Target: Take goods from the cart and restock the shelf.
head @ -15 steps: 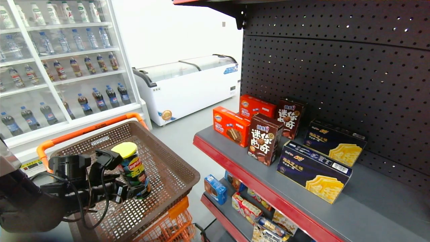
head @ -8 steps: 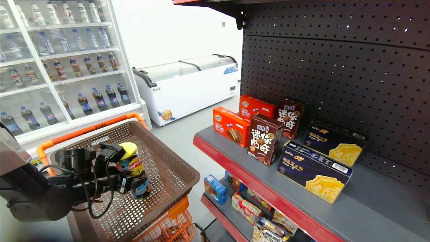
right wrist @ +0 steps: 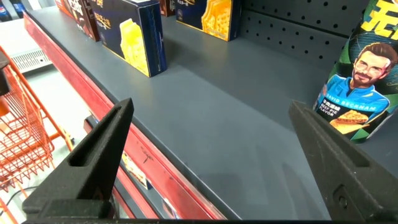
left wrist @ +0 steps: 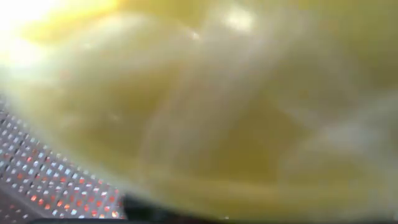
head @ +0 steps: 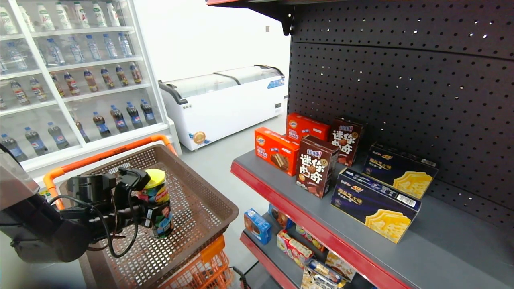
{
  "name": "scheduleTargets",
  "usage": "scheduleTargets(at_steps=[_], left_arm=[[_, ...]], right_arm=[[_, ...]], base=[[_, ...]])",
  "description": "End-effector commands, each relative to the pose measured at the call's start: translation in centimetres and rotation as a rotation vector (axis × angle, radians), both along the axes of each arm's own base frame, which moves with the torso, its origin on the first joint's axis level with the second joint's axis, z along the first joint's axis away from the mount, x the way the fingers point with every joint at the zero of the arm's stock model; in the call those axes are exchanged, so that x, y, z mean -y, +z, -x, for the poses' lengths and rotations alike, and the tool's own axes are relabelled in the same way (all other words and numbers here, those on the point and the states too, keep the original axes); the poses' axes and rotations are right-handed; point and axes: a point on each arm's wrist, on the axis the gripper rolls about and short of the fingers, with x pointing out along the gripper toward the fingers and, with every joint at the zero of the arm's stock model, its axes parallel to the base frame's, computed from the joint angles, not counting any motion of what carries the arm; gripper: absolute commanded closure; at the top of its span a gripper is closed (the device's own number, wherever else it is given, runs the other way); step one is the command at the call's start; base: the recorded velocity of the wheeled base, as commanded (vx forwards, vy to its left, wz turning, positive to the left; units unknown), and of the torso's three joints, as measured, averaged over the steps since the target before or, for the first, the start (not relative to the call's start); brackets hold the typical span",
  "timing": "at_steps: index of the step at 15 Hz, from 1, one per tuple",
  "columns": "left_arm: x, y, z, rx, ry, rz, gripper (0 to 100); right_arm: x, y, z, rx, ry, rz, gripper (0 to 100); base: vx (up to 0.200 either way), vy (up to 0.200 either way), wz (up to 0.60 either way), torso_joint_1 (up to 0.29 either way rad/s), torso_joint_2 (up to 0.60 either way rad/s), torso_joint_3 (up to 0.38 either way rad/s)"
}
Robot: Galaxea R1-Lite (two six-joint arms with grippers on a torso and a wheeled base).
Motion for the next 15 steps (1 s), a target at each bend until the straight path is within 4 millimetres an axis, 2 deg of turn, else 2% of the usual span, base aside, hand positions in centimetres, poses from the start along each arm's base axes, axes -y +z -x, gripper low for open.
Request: scheduleTargets(at_steps=[1, 3, 8, 12, 14, 15], left_arm=[[0.0, 1.6, 0.2, 0.066, 0.005, -0.005, 100], [0.1, 3.7, 0.7, 0.159, 0.013, 0.002, 100], [0.4, 8.6, 3.6, 0.218, 0.093, 0.092, 100], [0.5, 11.5, 7.1, 0.237, 0.149, 0.102, 100], [0.8, 14.0, 9.9, 0.247, 0.183, 0.174, 100], [0.8, 14.0, 9.9, 0.247, 0.183, 0.174, 100]], right_arm=[[0.0, 0.0, 0.0, 0.0, 0.0, -0.001, 0], [0.0, 0.0, 0.0, 0.0, 0.0, 0.0, 0], [0.0, 0.0, 0.0, 0.0, 0.0, 0.0, 0], [0.0, 0.0, 0.0, 0.0, 0.0, 0.0, 0], [0.0, 0.0, 0.0, 0.0, 0.0, -0.001, 0], [0.0, 0.0, 0.0, 0.0, 0.0, -0.001, 0]], base=[[0.0, 0.0, 0.0, 0.0, 0.0, 0.0], [0.0, 0.0, 0.0, 0.0, 0.0, 0.0], [0.0, 0.0, 0.0, 0.0, 0.0, 0.0], [0.0, 0.0, 0.0, 0.0, 0.0, 0.0], [0.0, 0.0, 0.0, 0.0, 0.0, 0.0], [0.0, 0.0, 0.0, 0.0, 0.0, 0.0]])
